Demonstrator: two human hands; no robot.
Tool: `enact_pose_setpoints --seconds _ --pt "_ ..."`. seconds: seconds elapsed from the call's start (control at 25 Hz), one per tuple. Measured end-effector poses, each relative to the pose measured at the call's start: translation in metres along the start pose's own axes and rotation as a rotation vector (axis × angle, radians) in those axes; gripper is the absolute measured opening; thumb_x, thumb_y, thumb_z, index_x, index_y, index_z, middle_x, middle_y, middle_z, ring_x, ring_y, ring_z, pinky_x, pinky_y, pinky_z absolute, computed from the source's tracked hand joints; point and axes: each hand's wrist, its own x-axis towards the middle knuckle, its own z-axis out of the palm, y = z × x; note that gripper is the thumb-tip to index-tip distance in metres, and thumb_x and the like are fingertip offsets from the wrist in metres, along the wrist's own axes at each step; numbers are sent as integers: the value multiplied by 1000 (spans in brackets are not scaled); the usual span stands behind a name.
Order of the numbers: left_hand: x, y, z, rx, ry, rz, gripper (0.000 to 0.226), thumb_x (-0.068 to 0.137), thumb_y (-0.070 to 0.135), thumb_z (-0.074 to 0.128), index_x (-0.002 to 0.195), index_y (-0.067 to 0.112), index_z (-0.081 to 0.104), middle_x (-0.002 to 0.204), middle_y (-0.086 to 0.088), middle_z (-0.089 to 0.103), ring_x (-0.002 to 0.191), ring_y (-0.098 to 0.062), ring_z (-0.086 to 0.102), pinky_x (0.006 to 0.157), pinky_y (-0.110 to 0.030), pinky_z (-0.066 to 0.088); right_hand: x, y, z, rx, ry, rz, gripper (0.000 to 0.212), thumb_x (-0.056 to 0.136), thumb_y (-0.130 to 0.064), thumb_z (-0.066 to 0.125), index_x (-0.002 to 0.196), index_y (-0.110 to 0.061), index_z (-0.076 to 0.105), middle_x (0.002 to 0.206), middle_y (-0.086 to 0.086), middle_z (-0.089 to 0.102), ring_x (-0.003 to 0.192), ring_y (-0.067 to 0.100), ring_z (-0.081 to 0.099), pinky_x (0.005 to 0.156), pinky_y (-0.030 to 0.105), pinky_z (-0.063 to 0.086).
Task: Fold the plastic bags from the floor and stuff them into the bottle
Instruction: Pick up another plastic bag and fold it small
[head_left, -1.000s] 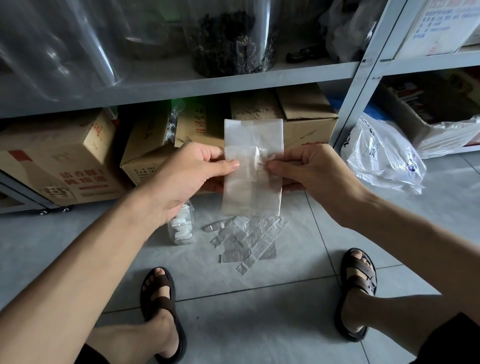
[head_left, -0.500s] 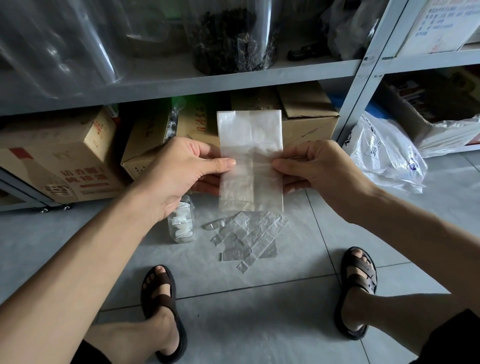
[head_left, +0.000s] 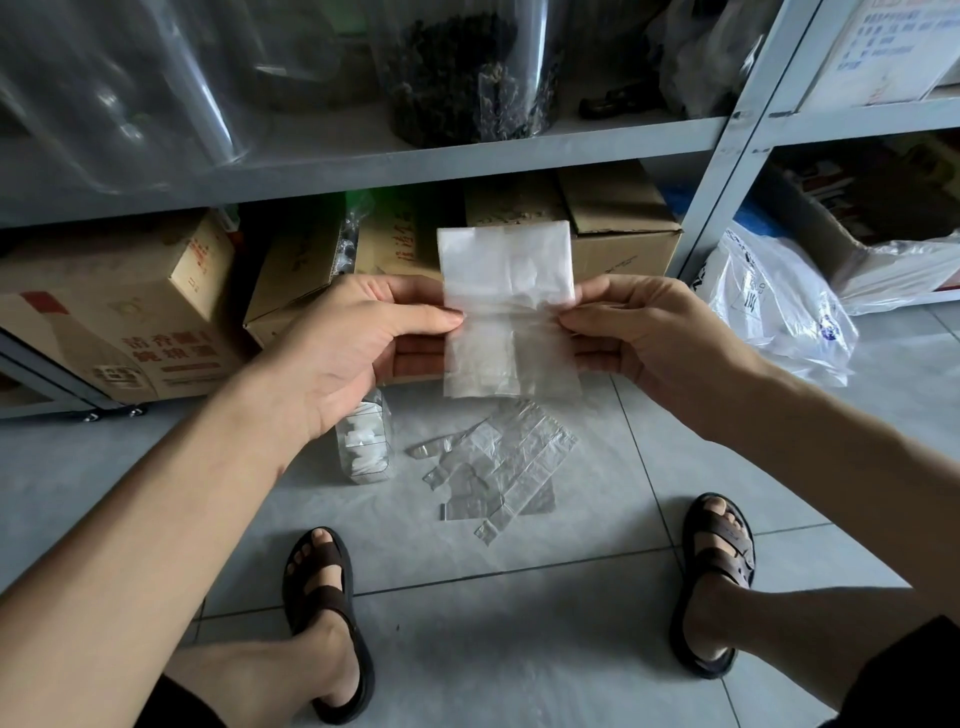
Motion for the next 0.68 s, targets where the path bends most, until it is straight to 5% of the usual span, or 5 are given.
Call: enact_pose_setpoints --seconds 0.2,0.68 --pt "0 0 -2 -34 -68 -7 21 90 -11 53 88 4 68 65 -1 73 53 -7 68 46 -19 54 0 0 1 48 -27 21 37 92 9 53 68 -12 71 73 6 71 64 14 68 61 24 59" --pt "-2 1 -2 41 -120 -21 31 95 -6 41 83 6 67 63 0 68 51 -7 63 46 -18 52 0 2 1 -49 -19 -41 26 94 11 49 79 -2 66 72 7 70 64 13 67 60 20 55"
